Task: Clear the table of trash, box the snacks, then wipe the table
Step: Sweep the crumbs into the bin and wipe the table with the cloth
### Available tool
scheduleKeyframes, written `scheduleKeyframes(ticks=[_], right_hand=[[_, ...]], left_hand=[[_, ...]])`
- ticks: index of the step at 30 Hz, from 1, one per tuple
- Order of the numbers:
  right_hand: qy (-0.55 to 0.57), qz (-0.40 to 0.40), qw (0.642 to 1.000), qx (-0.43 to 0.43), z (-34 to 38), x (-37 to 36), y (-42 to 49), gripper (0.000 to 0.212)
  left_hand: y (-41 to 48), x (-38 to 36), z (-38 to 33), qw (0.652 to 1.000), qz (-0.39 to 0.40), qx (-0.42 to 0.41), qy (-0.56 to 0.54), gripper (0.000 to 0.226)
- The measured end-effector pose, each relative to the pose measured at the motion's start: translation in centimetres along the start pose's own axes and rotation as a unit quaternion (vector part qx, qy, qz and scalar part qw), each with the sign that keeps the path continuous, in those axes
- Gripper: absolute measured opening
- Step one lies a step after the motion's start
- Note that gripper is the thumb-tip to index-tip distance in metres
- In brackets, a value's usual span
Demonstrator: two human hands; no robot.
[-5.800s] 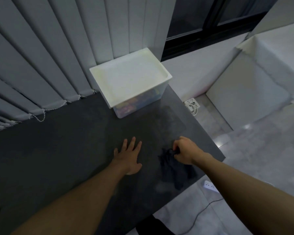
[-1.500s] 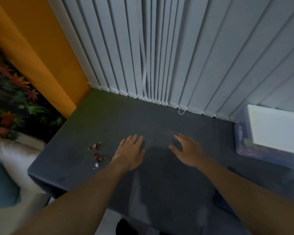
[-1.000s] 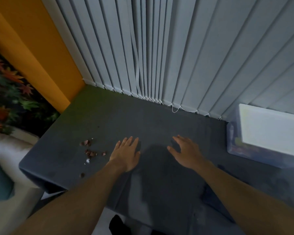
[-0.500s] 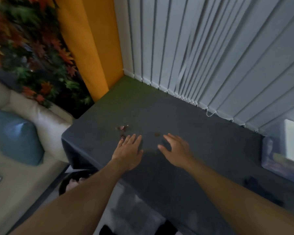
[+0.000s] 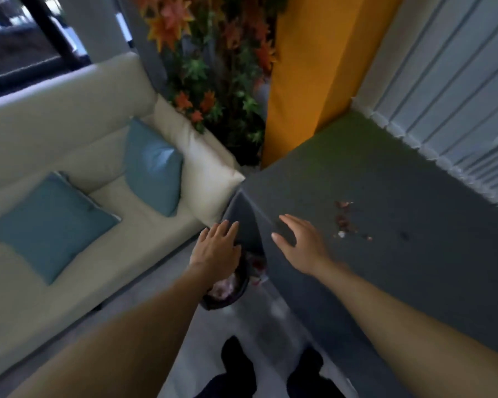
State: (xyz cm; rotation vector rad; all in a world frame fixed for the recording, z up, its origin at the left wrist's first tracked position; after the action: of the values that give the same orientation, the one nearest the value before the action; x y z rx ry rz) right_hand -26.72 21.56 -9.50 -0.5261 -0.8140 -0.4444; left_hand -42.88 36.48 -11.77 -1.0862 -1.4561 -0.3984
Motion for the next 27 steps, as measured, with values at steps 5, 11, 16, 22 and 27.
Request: scheduleKeyframes(ticks=[5, 11, 16, 22, 27], right_hand=[[-0.007, 0.071, 0.997, 0.024, 2.3, -6.1, 2.1, 0.057], [0.0, 0.164, 0.986, -0.028, -1.3, -16.1, 5.0, 0.058], [-0.001, 0.215, 0.974, -0.066, -6.9, -24.6, 8.0, 0.058], [0.0, 0.247, 0.964, -0.095, -12.9, -33.1, 12.7, 0.06], [-0.004, 0.261, 0.959, -0.11, -16.7, -38.9, 16.7, 0.061]], left_hand=[[-1.1, -3.9, 6.1, 0.997, 0.025, 0.065, -0.03, 0.062], [0.0, -12.5, 11.6, 0.98, 0.087, 0.154, -0.088, 0.064], [3.5, -20.3, 14.9, 0.955, 0.128, 0.219, -0.157, 0.061], [7.8, -30.3, 17.9, 0.943, 0.146, 0.236, -0.184, 0.059], [10.9, -37.4, 19.9, 0.942, 0.15, 0.248, -0.169, 0.06]])
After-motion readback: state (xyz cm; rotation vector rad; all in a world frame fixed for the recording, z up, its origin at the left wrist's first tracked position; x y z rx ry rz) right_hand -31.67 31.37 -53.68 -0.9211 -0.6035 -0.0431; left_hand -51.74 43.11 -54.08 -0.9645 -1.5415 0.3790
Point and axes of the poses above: each hand's wrist, its own y-axis towards the middle knuckle, its own x-axis out of the back of the hand, z = x × y, the point moved 2 cm from there along y, towards the middle knuckle, and after that the axes turned 1 degree about y, right-handed, at the moved point
